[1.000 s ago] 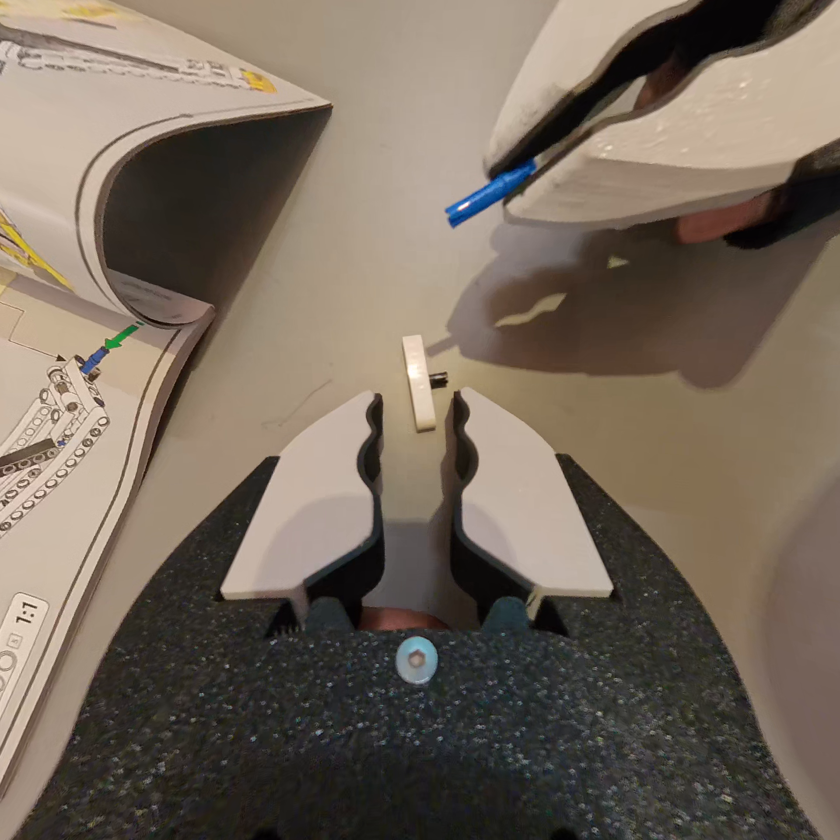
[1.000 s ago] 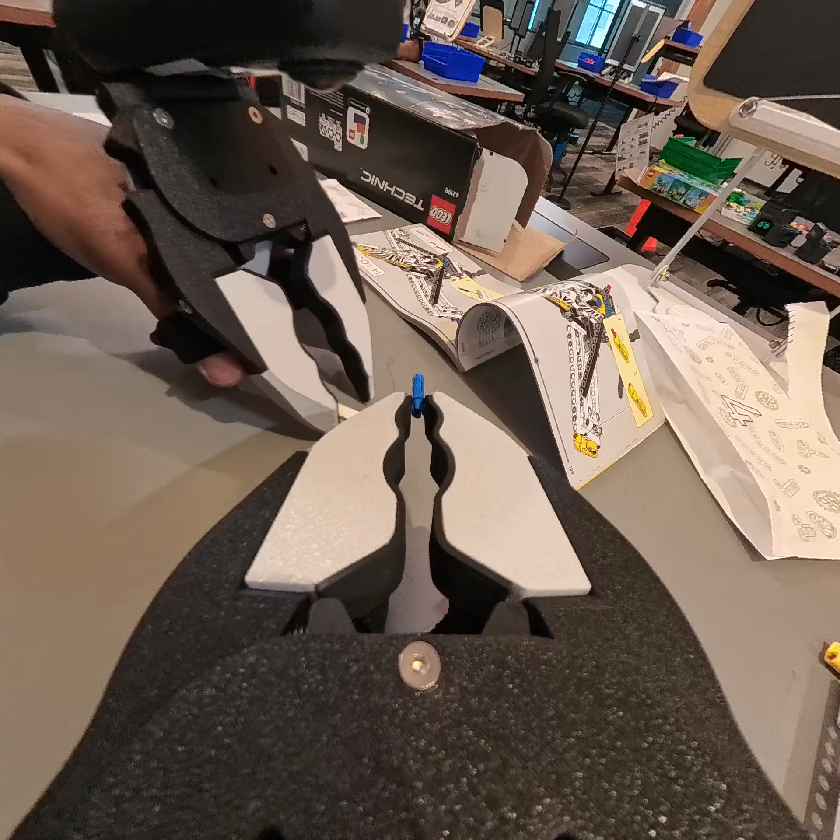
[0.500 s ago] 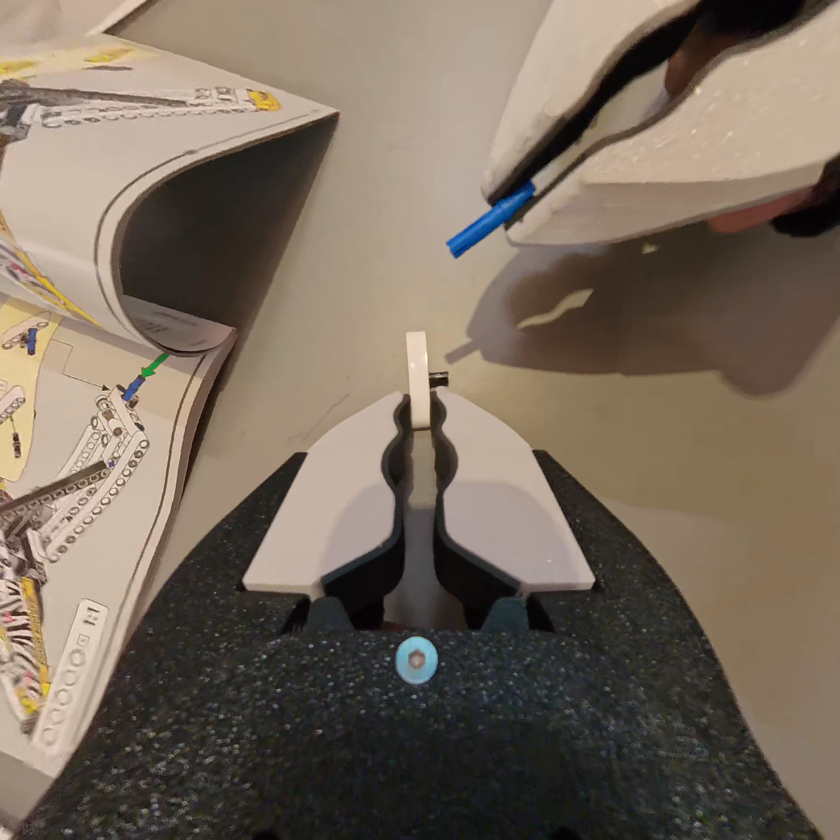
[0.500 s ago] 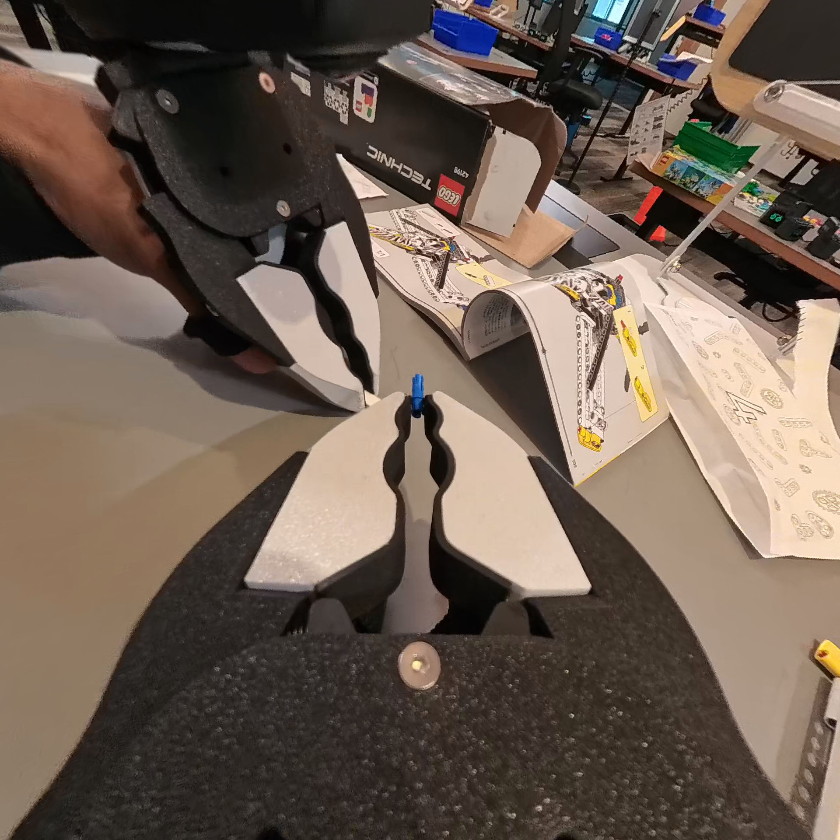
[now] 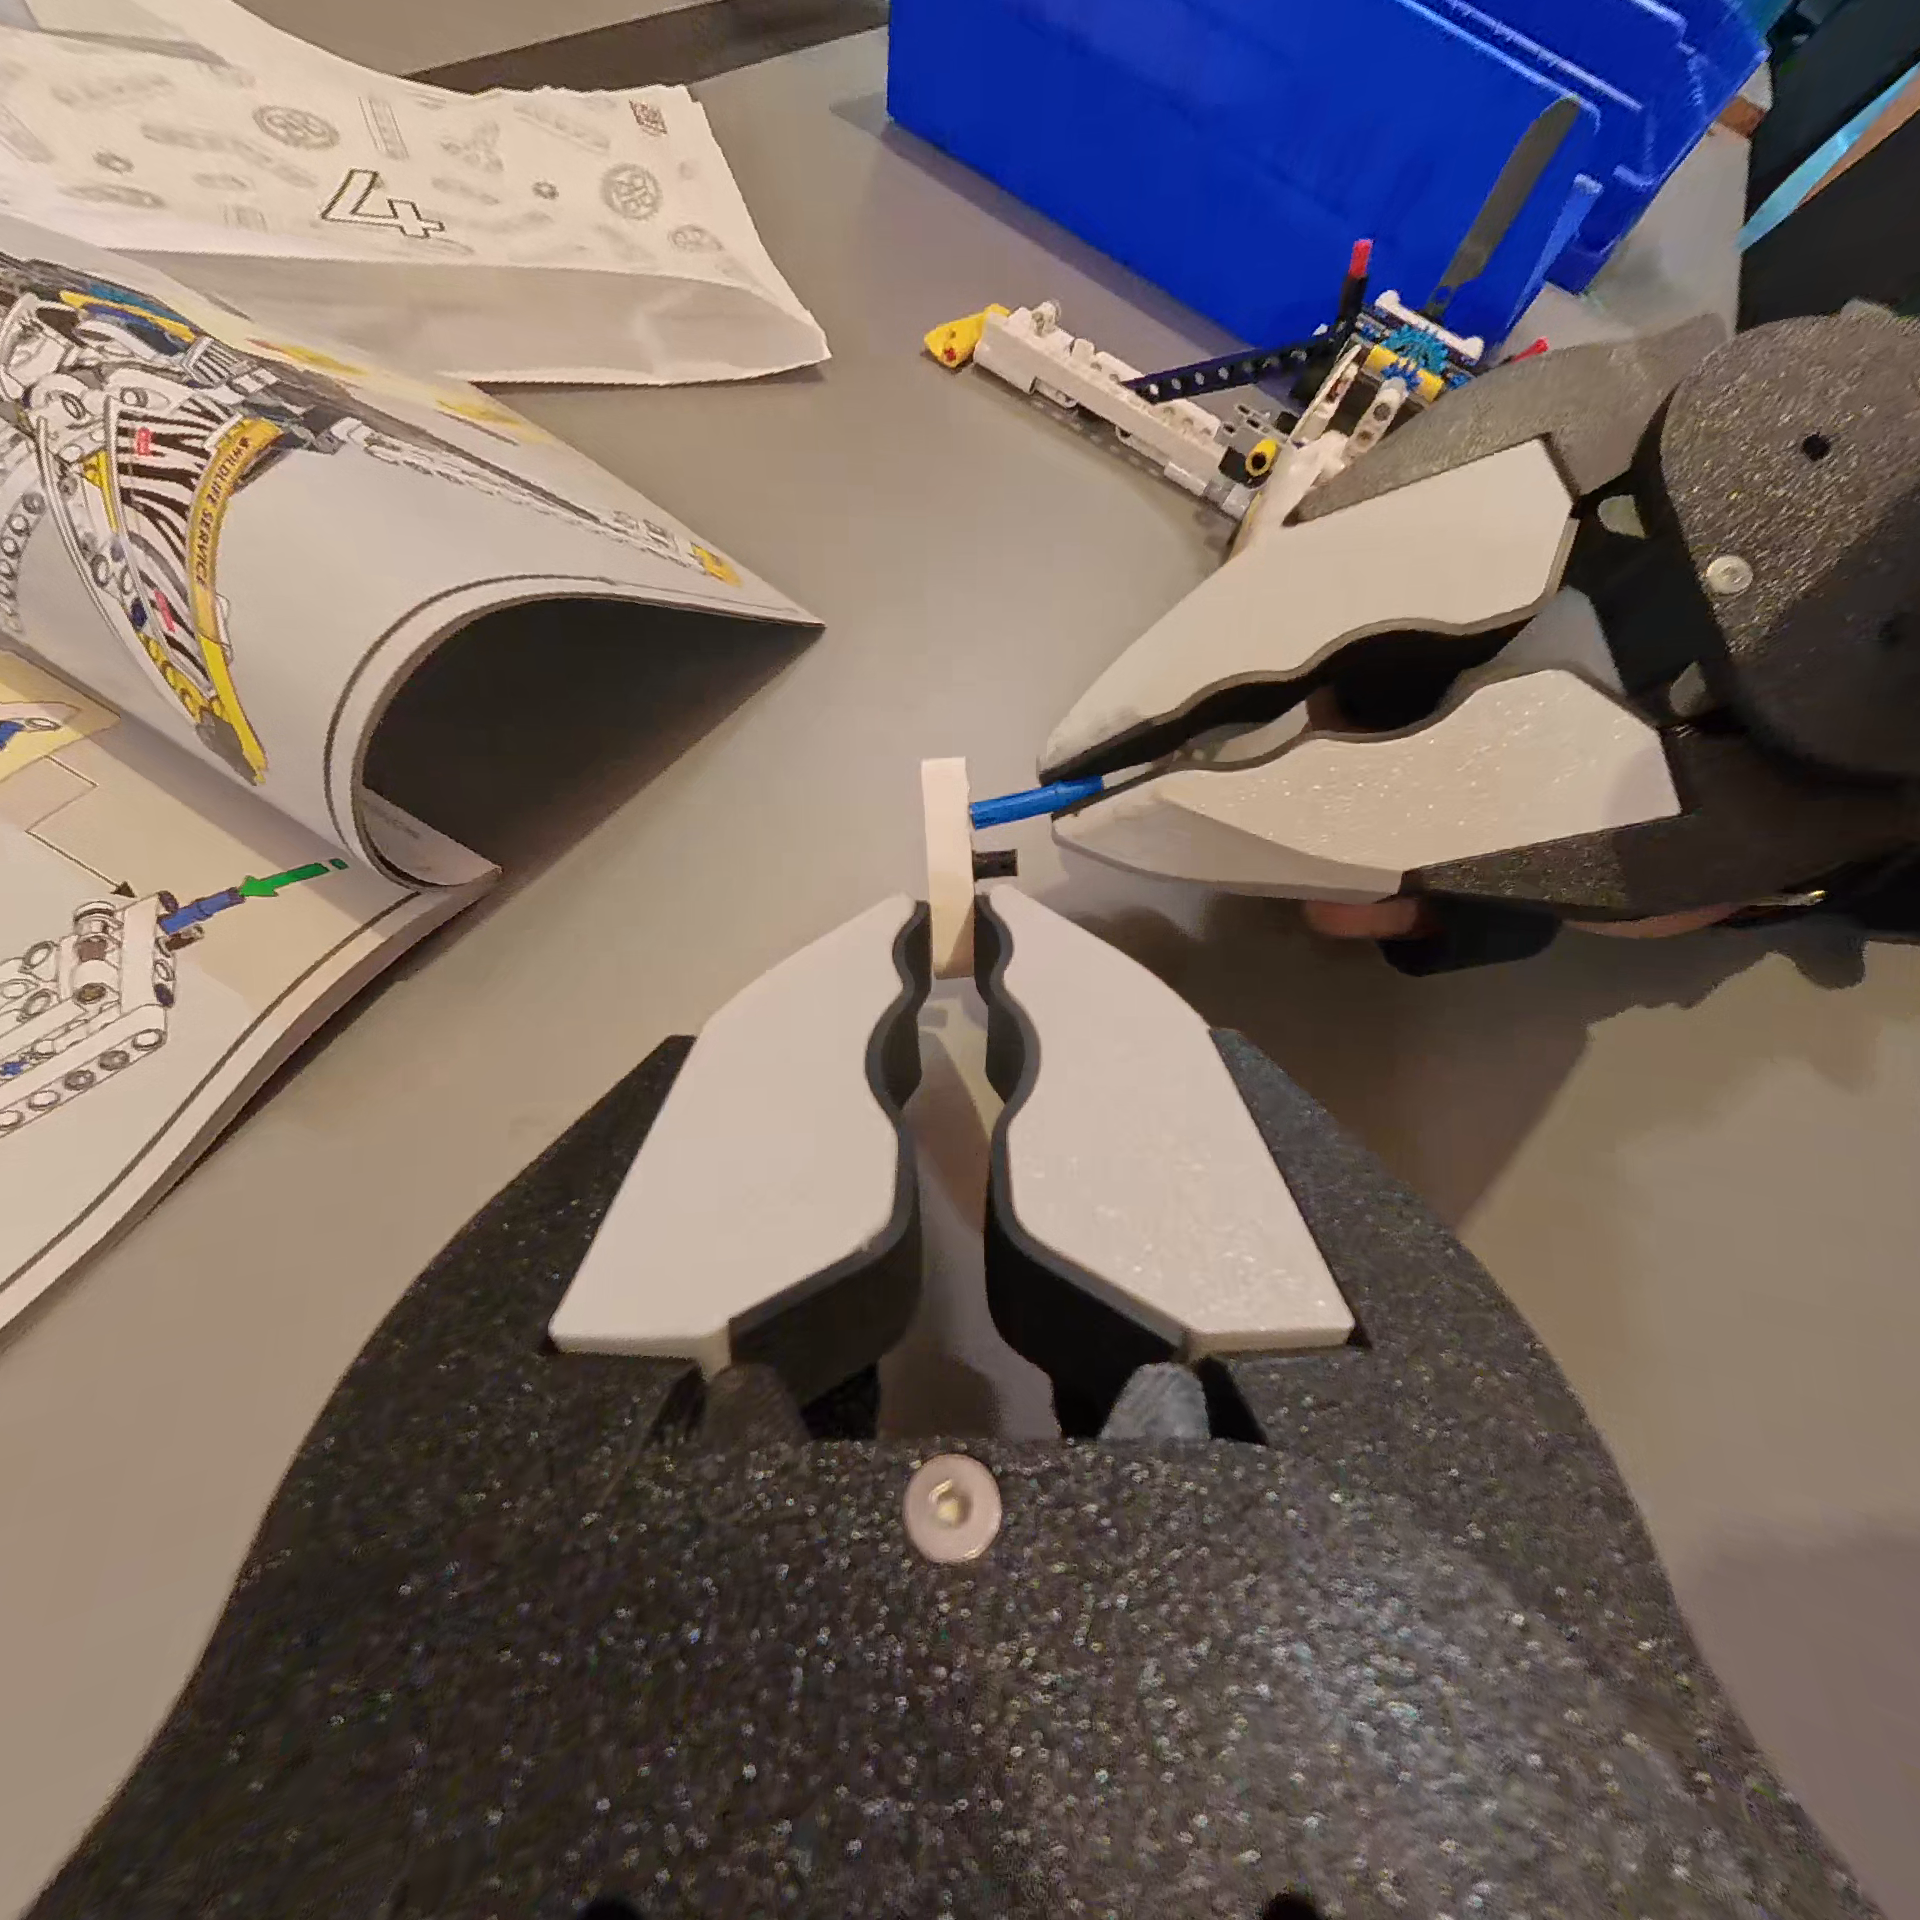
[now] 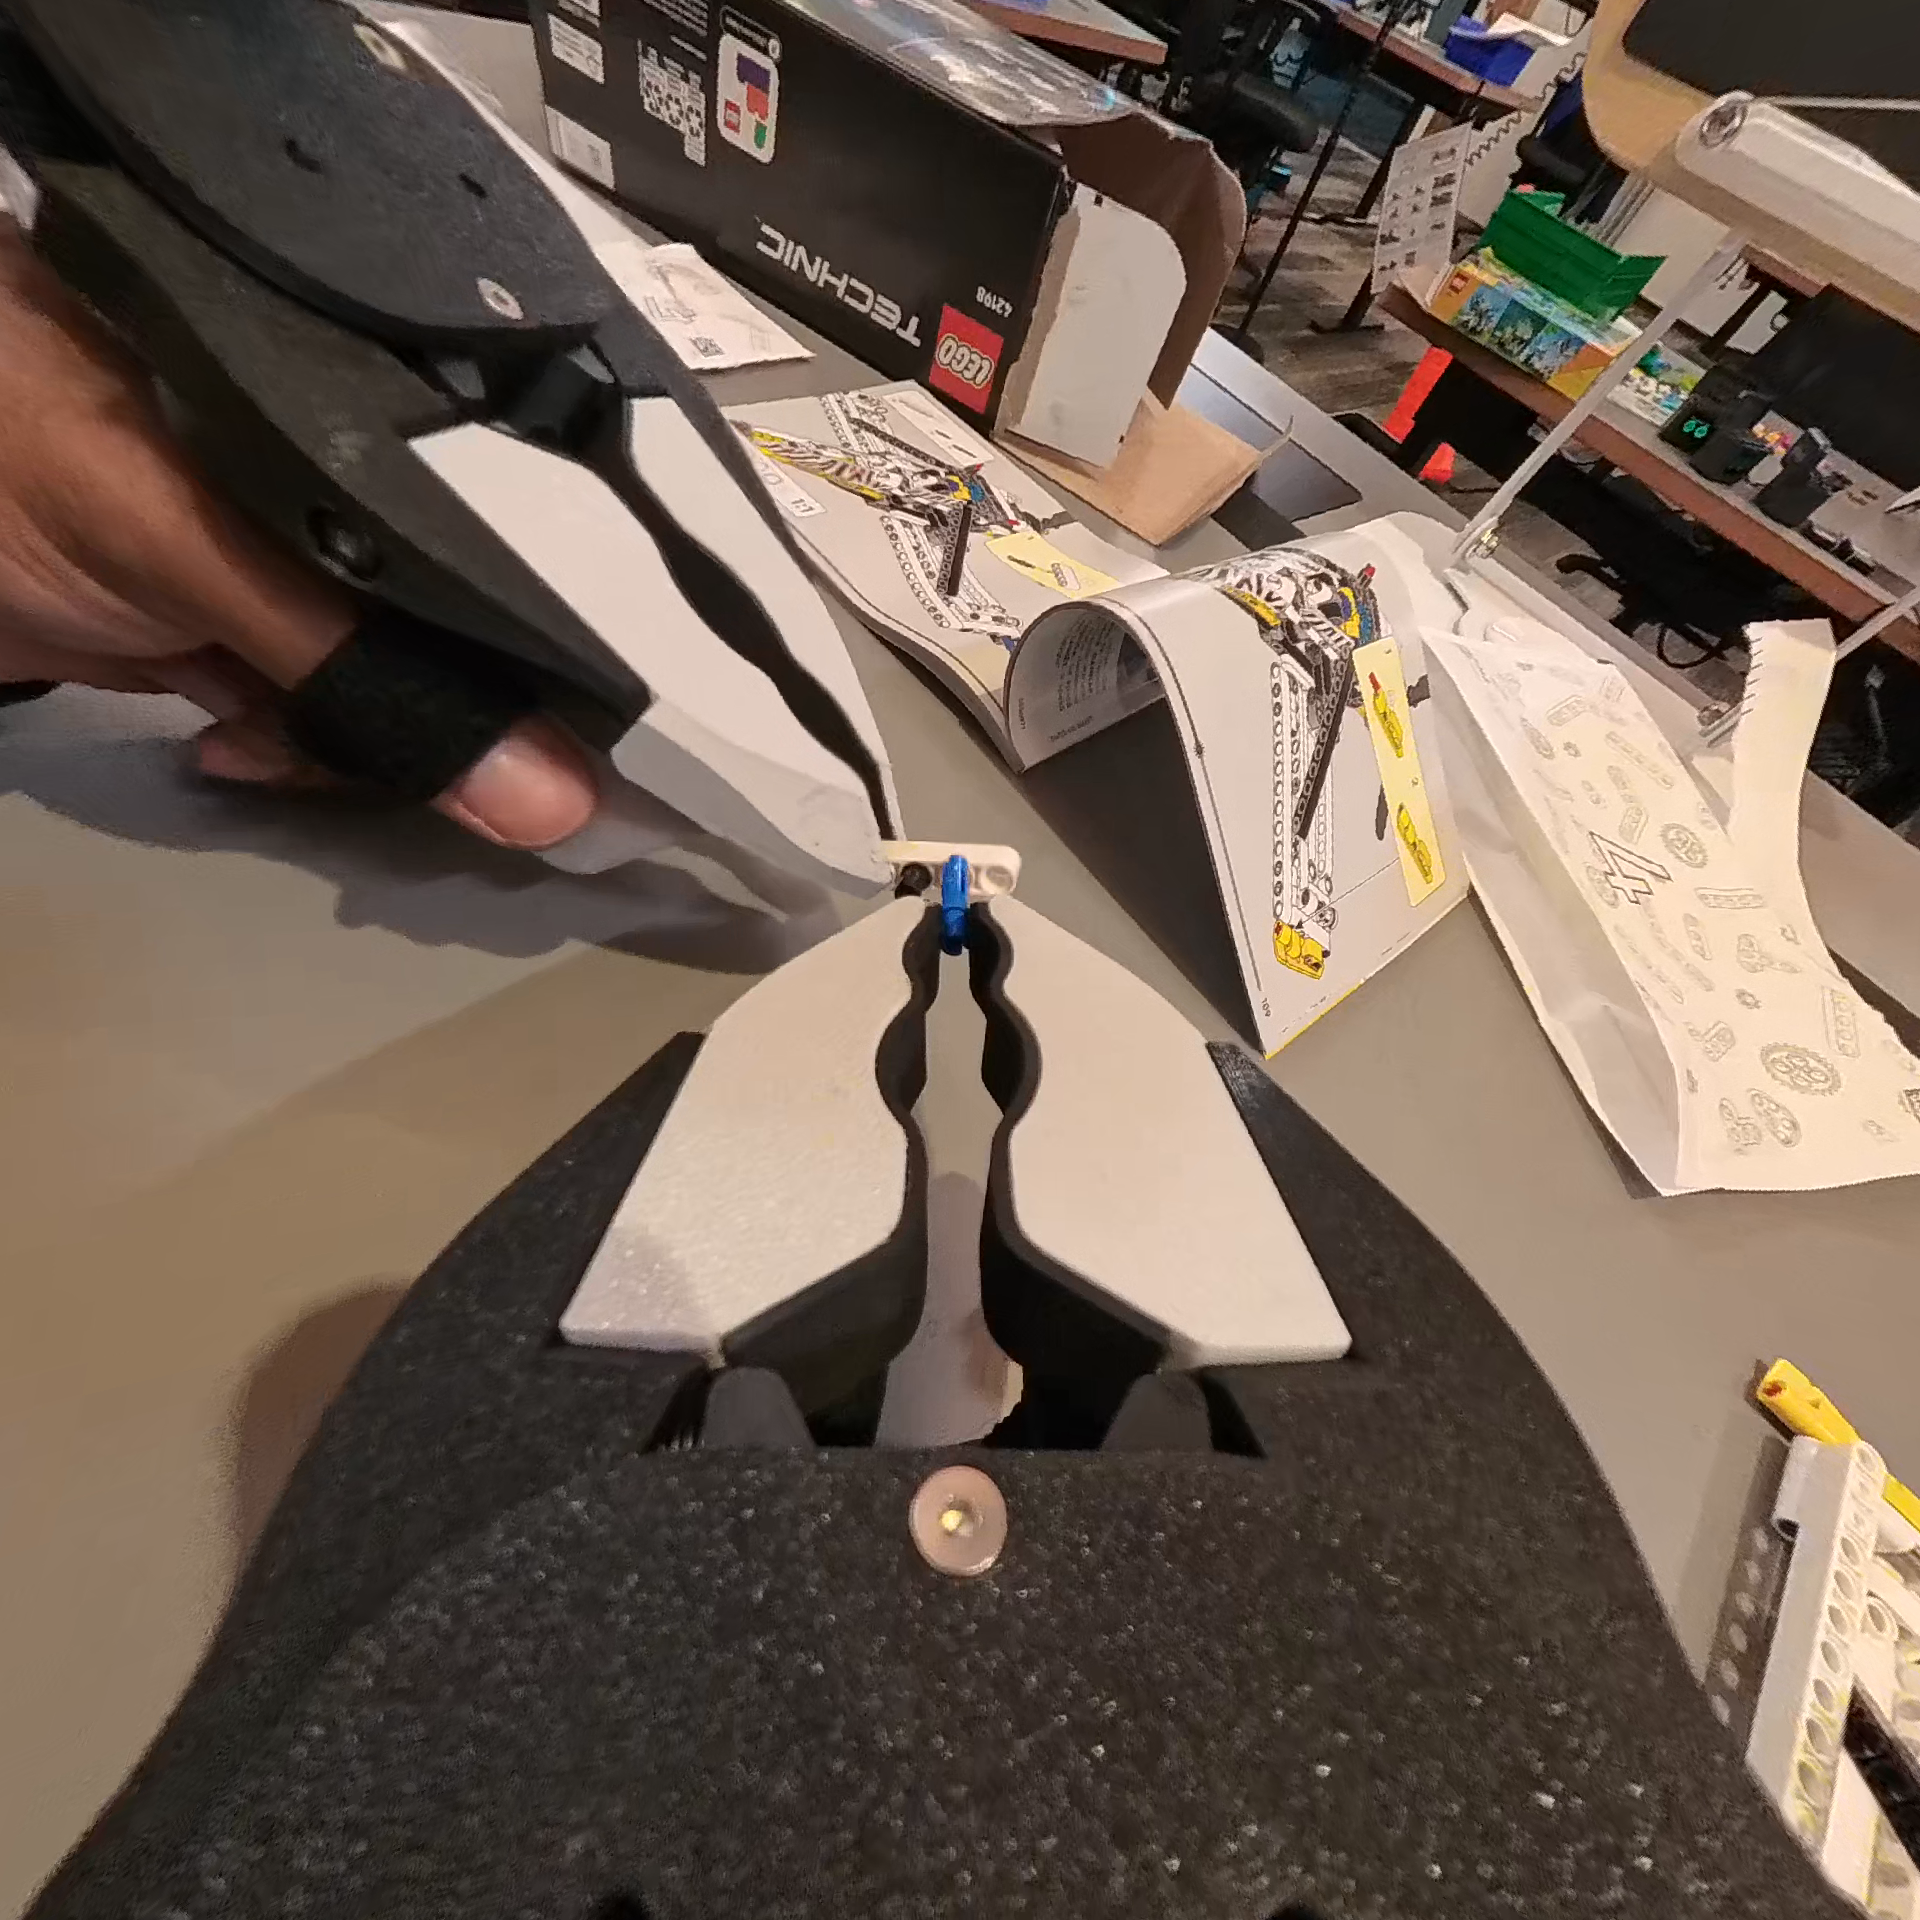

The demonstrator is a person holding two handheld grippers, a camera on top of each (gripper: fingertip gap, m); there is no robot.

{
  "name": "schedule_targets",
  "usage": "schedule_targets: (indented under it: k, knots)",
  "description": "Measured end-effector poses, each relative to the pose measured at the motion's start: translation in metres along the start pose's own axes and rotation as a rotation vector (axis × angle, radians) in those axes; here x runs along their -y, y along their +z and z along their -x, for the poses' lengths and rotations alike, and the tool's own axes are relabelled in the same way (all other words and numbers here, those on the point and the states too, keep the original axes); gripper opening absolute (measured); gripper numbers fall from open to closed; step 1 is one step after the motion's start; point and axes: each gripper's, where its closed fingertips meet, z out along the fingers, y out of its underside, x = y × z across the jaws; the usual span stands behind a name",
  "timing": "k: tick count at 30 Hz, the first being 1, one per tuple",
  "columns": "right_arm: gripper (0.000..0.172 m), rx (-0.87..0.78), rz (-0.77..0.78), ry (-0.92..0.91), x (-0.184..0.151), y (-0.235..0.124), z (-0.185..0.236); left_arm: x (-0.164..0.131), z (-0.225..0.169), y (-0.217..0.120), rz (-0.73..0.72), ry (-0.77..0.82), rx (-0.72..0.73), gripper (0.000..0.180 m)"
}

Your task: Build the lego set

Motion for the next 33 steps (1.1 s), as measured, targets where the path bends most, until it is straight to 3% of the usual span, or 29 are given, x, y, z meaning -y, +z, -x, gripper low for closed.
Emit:
schedule_targets:
  k: [12, 23, 27, 33]
  knots:
    - [0.004, 0.005, -0.001, 0.115, 0.003, 0.003, -0.005, 0.007, 0.003, -0.001, -0.062, 0.036, 0.078, 0.007]
    - [0.004, 0.164, -0.066, 0.601, 0.010, 0.000, -0.008, 0.014, 0.001, -0.004, -0.123, 0.120, 0.122, 0.007]
    - [0.004, 0.116, -0.057, 0.467, 0.010, 0.000, -0.008, 0.015, 0.001, -0.004, -0.128, 0.069, 0.084, 0.007]
    - [0.004, -0.021, -0.047, 0.085, 0.016, 0.000, -0.008, 0.016, -0.001, -0.007, -0.129, 0.085, 0.074, 0.007]
